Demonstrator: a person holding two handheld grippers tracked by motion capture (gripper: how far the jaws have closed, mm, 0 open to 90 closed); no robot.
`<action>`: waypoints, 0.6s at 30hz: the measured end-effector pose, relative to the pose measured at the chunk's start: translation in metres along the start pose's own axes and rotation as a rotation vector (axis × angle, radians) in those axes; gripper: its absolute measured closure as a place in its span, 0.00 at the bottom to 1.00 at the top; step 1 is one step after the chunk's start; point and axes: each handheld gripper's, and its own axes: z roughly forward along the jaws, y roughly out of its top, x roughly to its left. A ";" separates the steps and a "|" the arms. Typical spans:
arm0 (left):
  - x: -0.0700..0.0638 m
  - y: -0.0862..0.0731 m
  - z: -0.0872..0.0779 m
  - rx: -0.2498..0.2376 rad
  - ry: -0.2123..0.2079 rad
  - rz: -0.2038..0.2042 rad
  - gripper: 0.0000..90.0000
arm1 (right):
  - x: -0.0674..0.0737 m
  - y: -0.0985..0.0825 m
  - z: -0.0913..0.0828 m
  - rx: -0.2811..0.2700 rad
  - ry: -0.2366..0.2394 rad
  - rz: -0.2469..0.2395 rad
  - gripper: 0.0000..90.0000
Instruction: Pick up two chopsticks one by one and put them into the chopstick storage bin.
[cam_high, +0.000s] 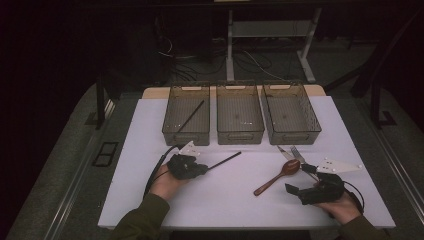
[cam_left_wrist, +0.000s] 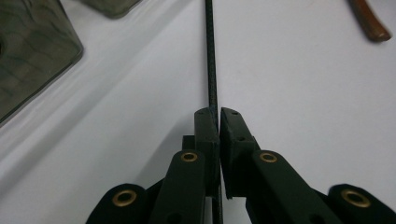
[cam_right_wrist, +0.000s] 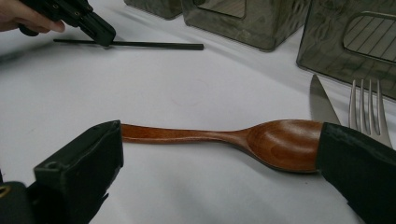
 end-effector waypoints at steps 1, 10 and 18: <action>-0.001 0.001 -0.001 -0.003 0.000 -0.004 0.95 | 0.000 0.000 0.000 0.000 0.000 -0.001 0.02; -0.007 0.007 -0.008 -0.014 -0.009 -0.001 0.95 | 0.000 0.000 0.000 -0.002 -0.001 0.000 0.02; -0.013 0.013 -0.013 -0.038 -0.017 -0.001 0.95 | 0.000 0.000 -0.001 -0.001 -0.001 0.001 0.02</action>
